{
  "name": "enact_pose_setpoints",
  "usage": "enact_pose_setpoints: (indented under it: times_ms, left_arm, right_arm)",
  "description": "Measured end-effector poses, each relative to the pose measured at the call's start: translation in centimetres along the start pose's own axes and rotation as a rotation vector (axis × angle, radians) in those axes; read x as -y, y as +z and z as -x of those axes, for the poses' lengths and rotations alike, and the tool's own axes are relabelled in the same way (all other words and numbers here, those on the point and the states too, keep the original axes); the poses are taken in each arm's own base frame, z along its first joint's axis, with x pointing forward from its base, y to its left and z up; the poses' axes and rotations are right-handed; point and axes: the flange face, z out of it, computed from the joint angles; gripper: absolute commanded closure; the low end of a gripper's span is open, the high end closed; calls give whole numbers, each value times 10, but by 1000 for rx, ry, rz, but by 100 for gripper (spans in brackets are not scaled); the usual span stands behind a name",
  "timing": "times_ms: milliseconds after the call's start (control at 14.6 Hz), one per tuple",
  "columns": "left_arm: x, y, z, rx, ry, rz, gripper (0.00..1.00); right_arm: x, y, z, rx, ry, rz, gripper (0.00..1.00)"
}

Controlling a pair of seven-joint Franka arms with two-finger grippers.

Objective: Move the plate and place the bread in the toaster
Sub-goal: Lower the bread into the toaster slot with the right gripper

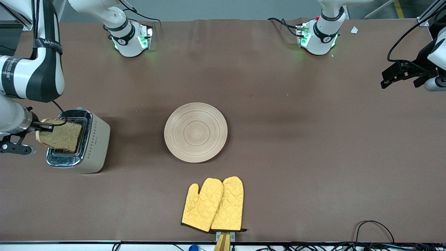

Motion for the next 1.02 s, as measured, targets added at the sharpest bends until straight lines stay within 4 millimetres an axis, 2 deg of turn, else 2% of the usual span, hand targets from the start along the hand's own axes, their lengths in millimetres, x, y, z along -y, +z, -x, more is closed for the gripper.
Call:
enact_pose_setpoints:
  times_ms: [683,956,1024]
  left_arm:
    - [0,0,0,1,0,0,0]
    - [2,0,0,1,-3,0,0]
    - [2,0,0,1,-4,0,0]
  right_arm:
    - [8,24,-3,-7,-17,8,98]
    - [37,45,-14,-24,-45,-13,96]
    - [44,51,-16,-16,-50,-17,90]
